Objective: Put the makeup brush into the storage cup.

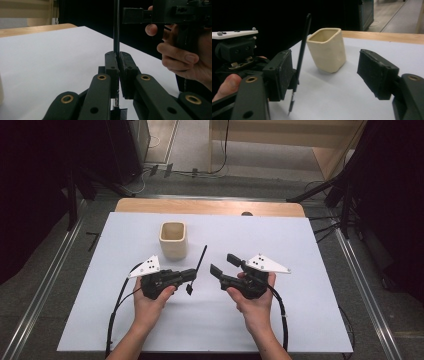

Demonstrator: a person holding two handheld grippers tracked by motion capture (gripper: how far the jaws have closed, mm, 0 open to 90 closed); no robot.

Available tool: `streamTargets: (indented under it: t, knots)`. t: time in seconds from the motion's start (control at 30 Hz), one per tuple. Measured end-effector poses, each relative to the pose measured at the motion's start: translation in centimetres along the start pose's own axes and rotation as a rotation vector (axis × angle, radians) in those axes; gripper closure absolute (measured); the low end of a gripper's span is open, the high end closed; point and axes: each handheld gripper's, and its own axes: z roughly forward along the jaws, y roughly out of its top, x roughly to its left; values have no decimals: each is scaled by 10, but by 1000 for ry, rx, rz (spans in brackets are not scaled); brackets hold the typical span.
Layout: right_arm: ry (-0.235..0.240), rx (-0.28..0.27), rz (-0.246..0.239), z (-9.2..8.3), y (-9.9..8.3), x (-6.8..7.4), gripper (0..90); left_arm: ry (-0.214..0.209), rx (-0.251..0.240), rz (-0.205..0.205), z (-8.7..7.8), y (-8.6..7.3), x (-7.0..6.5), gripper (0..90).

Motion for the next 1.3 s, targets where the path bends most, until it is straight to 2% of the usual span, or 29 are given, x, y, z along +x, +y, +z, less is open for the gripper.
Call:
streamTargets:
  t: [0.13, 0.27, 0.37, 0.43, 0.5, 0.7, 0.83, 0.9, 0.97, 1.13, 1.3]
  knots:
    - [-19, 15, 5, 7, -5, 7, 407, -6, -10, -6, 3, -3, -3, 870]
    - [6, 10, 44, 12, -12, 10, 494, -13, -23, -10, 6, -4, -6, 870]
    - [54, 0, 74, 14, -15, 10, 548, -17, -26, -10, 9, -6, -9, 870]
    - [83, 12, 87, 16, -16, 9, 585, -21, -20, -9, 11, -7, -10, 870]
    - [76, 10, 84, 16, -17, 9, 623, -31, -24, -14, 13, -8, -12, 870]
    - [82, -22, 105, 15, -18, 10, 655, -39, -27, -2, 16, -8, -17, 870]
    - [116, -49, 163, 16, -21, 9, 690, -42, -24, 1, 20, -10, -20, 870]
    - [108, -51, 180, 16, -22, 8, 718, -46, -22, 3, 21, -10, -20, 870]
    - [99, -43, 189, 16, -23, 8, 725, -44, -27, 3, 20, -10, -20, 870]
    - [113, -37, 198, 18, -24, 8, 730, -44, -29, 3, 20, -9, -21, 870]
    - [113, -38, 199, 19, -26, 8, 778, -44, -28, 3, 20, -9, -21, 870]
